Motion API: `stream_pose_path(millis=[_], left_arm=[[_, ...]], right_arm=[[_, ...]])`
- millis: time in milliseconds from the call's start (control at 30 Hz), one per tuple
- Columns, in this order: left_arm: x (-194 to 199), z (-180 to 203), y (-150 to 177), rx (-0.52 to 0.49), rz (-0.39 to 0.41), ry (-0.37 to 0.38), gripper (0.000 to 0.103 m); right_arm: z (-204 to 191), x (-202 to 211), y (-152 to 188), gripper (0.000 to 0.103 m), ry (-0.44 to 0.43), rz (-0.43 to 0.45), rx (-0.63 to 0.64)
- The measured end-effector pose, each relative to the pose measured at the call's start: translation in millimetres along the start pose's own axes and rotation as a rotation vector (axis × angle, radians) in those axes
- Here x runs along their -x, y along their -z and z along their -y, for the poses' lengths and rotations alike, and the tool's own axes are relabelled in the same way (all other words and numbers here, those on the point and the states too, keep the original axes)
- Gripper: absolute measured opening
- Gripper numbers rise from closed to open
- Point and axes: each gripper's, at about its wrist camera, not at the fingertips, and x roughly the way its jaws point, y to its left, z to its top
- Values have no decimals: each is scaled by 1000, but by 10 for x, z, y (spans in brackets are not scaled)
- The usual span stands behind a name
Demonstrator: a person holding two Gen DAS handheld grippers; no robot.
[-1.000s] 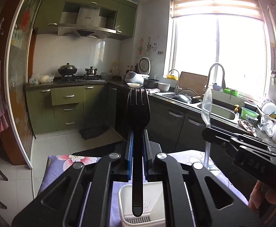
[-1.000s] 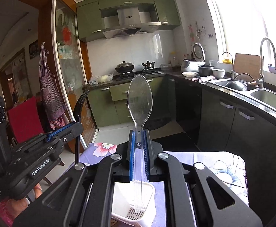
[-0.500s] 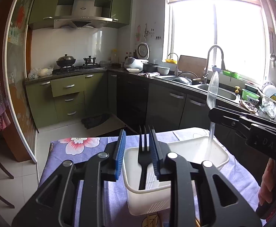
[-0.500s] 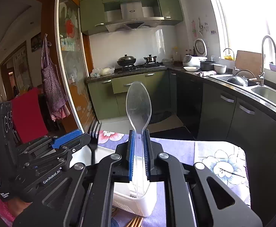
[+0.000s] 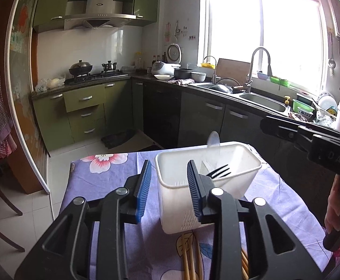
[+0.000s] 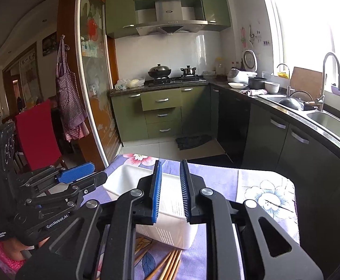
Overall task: Organize utensils
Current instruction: 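Grasp a wooden chopstick with the left gripper while the right gripper returns to the chopsticks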
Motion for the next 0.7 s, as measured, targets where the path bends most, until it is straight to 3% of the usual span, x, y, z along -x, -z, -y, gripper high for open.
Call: stream_pose_path(millis=[167, 433, 533, 700], left_arm=[[81, -82, 217, 14, -100, -20, 31], [-134, 32, 720, -10, -385, -29, 31], [-237, 66, 892, -26, -469, -35, 31], [-453, 95, 1039, -42, -582, -36, 31]], right_arm=[[-64, 134, 224, 17, 11, -128, 18], [74, -449, 1073, 17, 37, -578, -4], [159, -603, 1295, 17, 12, -652, -60], [208, -629, 1384, 17, 8, -675, -77]])
